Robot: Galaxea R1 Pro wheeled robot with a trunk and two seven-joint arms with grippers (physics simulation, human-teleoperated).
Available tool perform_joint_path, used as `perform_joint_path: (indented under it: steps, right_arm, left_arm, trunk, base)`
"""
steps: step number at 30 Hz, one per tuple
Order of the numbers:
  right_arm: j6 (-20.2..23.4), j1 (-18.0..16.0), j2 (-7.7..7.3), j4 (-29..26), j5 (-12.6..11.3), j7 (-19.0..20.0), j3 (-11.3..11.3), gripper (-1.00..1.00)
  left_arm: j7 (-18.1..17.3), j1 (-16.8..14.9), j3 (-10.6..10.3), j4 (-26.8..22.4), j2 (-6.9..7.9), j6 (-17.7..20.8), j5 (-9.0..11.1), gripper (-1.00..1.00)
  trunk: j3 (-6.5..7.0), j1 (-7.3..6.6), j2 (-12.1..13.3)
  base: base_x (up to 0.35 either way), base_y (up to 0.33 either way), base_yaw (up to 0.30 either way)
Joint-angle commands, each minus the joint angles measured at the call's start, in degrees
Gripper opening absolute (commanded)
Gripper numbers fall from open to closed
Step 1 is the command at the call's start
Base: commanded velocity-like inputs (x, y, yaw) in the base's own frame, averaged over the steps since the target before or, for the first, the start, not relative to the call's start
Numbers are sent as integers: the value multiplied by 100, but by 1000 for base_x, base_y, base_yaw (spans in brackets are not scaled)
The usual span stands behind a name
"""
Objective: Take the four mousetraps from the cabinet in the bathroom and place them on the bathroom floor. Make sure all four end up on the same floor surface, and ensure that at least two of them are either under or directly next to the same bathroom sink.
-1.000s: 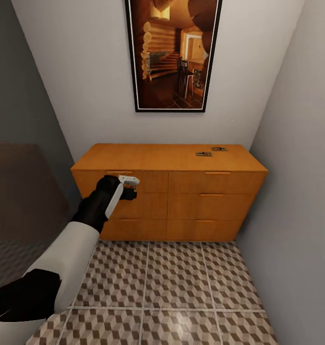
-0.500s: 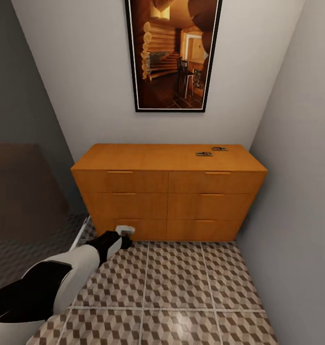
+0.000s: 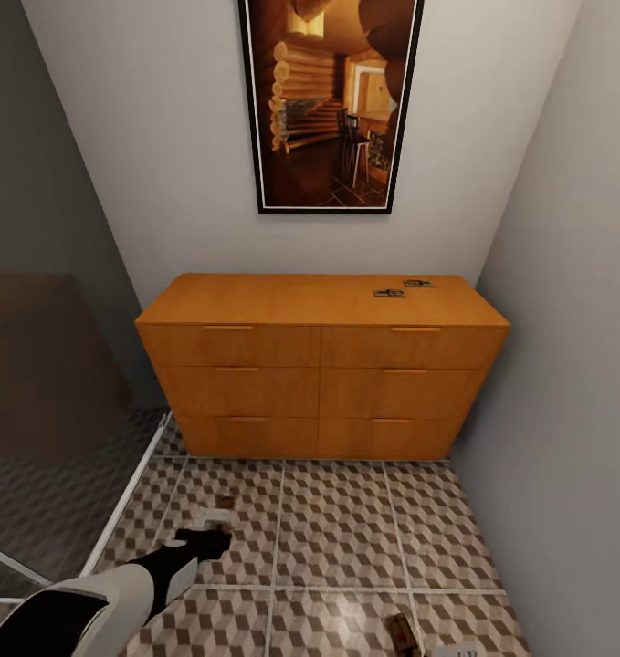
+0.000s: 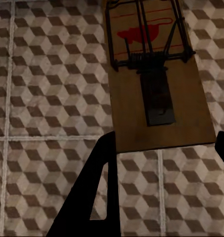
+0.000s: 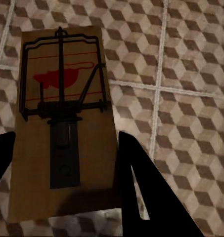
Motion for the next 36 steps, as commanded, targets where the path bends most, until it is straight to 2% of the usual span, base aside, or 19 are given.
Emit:
perform_joint_path:
  steps: [1,5,7,9,12,15,18,22,32,36]
  right_arm:
    - [8,-2,-1,-133,32,-110,1,-100]
    - [310,-1,-2,-559,32,-323,1,-100]
    - [651,-1,-14,-920,38,-342,3,-100]
    - [824,-1,-28,-1151,35,-345,7,-100]
    - [901,-1,-35,-1286,33,-346,9,-100]
    - [903,-1,-37,-1317,32,-331,9,-100]
    - [906,-1,-37,-1360,35,-53,9,-100]
    - [943,-1,-57,-1545,35,247,10,-100]
    - [929,-1,-89,-1667,21,413,2,-100]
    - [730,-1,-82,-1658,23,392,1,-100]
  left_arm:
    - [-16,112,-48,25,54,-182,48,-100]
    - [-58,494,-48,27,183,-750,50,-100]
    - [-66,728,-48,28,234,-1249,50,-100]
    - [-68,901,-48,28,280,-1593,50,-100]
    - [-69,1177,-48,28,318,-1997,50,-100]
    - [-56,1311,-48,31,325,-2387,53,-100]
    - [-40,1461,-48,42,330,-2779,57,-100]
    - [-42,1565,-48,45,347,-2875,59,-100]
    - [-29,1653,-48,44,329,-2848,59,-100]
    - [7,1663,-48,38,300,-2547,59,-100]
  trunk:
    - [-4,0,-3]
    - [-4,0,-3]
    - [-4,0,-3]
    - [-4,0,-3]
    - [-4,0,-3]
    - [-4,0,-3]
    - [-4,0,-3]
    - [-4,0,-3]
    - [-4,0,-3]
    - [-4,0,-3]
  base:
    - [0,0,0]
    - [0,0,0]
    - [0,0,0]
    - [0,0,0]
    - [0,0,0]
    - [0,0,0]
    - [0,0,0]
    - [0,0,0]
    - [0,0,0]
    - [0,0,0]
